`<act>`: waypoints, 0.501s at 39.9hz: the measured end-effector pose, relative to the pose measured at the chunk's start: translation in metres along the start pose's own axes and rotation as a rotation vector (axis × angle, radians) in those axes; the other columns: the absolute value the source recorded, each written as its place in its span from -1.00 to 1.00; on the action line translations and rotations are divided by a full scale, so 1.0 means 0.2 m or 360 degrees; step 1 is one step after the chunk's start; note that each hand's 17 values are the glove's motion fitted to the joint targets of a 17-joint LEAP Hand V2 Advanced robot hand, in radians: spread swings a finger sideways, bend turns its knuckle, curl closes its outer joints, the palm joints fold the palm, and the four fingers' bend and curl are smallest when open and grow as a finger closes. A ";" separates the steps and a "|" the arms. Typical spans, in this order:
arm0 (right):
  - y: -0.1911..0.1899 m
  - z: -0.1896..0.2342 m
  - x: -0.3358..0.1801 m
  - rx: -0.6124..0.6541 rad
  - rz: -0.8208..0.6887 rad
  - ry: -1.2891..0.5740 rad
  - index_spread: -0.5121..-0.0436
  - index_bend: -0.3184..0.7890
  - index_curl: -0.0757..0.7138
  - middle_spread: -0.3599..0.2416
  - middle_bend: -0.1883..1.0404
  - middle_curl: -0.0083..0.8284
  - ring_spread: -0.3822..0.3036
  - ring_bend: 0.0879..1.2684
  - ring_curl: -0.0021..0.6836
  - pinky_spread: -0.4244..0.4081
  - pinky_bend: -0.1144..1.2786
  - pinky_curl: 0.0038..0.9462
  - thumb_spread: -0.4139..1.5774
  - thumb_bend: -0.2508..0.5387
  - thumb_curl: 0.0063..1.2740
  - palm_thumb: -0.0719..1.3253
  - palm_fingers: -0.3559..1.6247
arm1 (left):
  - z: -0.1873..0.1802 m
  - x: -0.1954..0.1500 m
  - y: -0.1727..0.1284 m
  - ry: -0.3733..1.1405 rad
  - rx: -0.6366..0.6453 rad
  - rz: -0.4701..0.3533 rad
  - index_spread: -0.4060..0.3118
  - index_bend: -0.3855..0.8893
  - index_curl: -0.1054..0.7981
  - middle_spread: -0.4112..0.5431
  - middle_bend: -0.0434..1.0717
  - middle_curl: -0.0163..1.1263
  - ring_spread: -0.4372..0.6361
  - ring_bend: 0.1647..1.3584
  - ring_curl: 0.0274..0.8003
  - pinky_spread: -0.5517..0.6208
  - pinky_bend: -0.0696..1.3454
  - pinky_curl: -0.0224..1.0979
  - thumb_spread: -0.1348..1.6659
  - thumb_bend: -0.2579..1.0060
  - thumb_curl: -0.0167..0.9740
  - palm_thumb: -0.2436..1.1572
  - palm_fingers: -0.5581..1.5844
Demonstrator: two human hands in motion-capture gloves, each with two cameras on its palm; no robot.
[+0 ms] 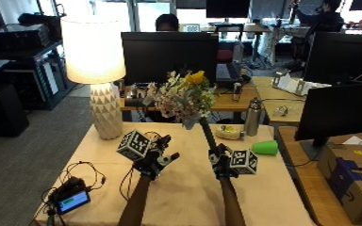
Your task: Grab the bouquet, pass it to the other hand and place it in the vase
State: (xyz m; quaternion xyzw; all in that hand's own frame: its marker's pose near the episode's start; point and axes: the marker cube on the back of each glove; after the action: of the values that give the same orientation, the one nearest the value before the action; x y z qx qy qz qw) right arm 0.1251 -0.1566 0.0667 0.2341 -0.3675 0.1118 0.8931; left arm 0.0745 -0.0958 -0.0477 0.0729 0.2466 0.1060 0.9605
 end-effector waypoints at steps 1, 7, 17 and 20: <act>0.02 -0.02 -0.05 -0.0047 0.0060 -0.0032 0.01 -0.14 0.07 -0.47 0.35 0.34 -0.44 0.56 0.64 -0.64 0.36 0.06 0.08 -0.43 -0.02 0.48 0.68 | -0.01 0.03 -0.03 0.0063 0.0018 0.0016 -0.08 -0.19 -0.24 0.05 -0.58 -0.36 0.36 -0.28 -0.33 0.68 -0.21 -0.35 0.26 -0.62 -0.39 -0.46 -0.24; 0.03 -0.07 -0.22 -0.0094 0.0064 -0.0250 0.00 -0.14 0.11 -0.46 0.35 0.36 -0.44 0.58 0.65 -0.64 0.38 0.07 0.06 -0.43 0.01 0.48 0.68 | -0.06 0.19 -0.15 0.0408 0.0020 0.0120 -0.10 -0.17 -0.22 0.01 -0.57 -0.36 0.27 -0.27 -0.32 0.62 -0.21 -0.35 0.25 -0.60 -0.37 -0.38 -0.16; 0.01 -0.01 -0.49 -0.0133 -0.0330 -0.0810 -0.01 -0.15 0.17 -0.44 0.35 0.38 -0.44 0.59 0.65 -0.64 0.39 0.07 0.05 -0.43 0.06 0.47 0.67 | -0.12 0.44 -0.33 0.1057 0.0091 0.0139 -0.08 -0.21 -0.21 -0.12 -0.54 -0.34 0.12 -0.25 -0.29 0.52 -0.25 -0.34 0.23 -0.59 -0.30 -0.19 -0.08; 0.04 0.02 -0.56 -0.0180 -0.0420 -0.0935 -0.01 -0.15 0.18 -0.44 0.35 0.39 -0.44 0.59 0.65 -0.64 0.39 0.07 0.05 -0.43 0.07 0.46 0.67 | -0.11 0.49 -0.38 0.1119 0.0112 0.0098 -0.07 -0.22 -0.21 -0.17 -0.53 -0.33 0.07 -0.26 -0.29 0.48 -0.27 -0.34 0.22 -0.59 -0.28 -0.12 -0.05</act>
State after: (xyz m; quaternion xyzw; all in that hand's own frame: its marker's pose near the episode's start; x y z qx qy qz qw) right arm 0.0404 -0.1554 -0.0083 0.2518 -0.5817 -0.0978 0.7673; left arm 0.1602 -0.1435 -0.1270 0.0723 0.5634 0.1451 0.8101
